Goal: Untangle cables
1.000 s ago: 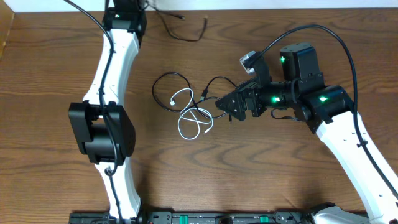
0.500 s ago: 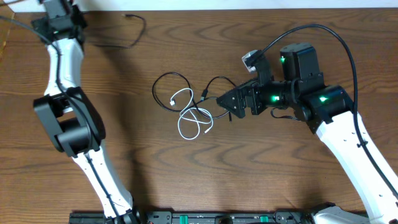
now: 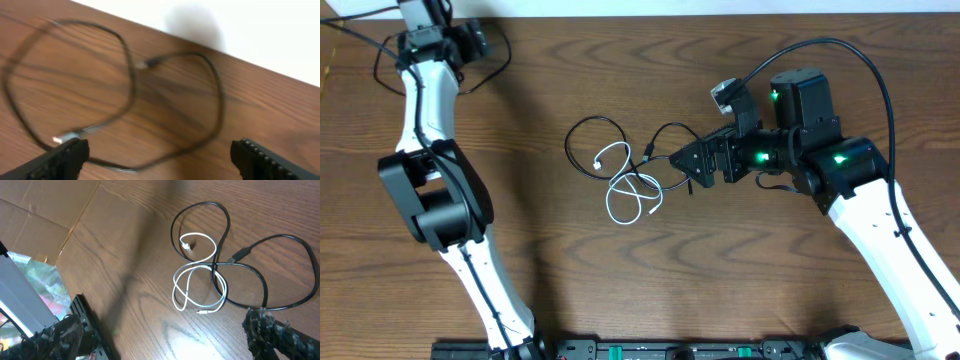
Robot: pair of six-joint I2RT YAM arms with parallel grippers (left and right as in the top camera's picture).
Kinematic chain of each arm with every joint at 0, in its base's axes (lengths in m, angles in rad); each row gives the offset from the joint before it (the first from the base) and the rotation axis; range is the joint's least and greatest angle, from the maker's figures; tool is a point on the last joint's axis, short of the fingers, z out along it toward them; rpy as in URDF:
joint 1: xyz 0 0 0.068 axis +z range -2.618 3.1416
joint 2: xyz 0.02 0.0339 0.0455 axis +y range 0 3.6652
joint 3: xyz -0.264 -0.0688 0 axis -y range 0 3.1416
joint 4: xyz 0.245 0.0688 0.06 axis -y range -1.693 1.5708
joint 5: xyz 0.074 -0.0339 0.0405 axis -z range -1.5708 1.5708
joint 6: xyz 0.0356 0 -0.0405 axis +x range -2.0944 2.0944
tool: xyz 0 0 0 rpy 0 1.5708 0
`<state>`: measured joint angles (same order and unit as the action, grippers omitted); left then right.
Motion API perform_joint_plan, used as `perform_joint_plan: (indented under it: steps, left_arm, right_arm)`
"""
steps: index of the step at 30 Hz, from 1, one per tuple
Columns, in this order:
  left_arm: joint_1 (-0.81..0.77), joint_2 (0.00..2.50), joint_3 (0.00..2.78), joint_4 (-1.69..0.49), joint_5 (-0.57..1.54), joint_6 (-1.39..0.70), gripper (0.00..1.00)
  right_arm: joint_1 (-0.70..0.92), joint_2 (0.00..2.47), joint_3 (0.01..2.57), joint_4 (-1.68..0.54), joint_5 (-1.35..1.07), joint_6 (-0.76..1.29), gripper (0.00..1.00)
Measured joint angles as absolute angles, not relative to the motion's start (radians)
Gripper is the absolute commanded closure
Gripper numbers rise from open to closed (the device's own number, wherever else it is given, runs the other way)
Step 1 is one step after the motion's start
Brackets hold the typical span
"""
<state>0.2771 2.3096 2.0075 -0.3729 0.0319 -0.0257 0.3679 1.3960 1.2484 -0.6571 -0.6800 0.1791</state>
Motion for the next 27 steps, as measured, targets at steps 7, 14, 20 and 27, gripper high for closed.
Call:
perform_joint_plan:
  steps: [7, 14, 20, 27]
  left_arm:
    - [0.257, 2.310, 2.007, -0.578, 0.117, -0.027, 0.00]
    - [0.254, 2.310, 2.007, -0.779, 0.392, -0.069, 0.00]
    - [0.205, 2.310, 2.006, -0.938, 0.580, -0.089, 0.01]
    - [0.089, 2.310, 2.004, -1.188, 0.488, -0.102, 0.05]
  right_arm:
    - [0.368, 1.396, 1.248, -0.662, -0.679, 0.179, 0.01]
    - [0.369, 1.396, 1.248, -0.718, -0.518, 0.234, 0.01]
    - [0.369, 1.396, 1.248, -0.748, -0.413, 0.279, 0.01]
    - [0.369, 1.396, 1.248, -0.797, -0.385, 0.289, 0.01]
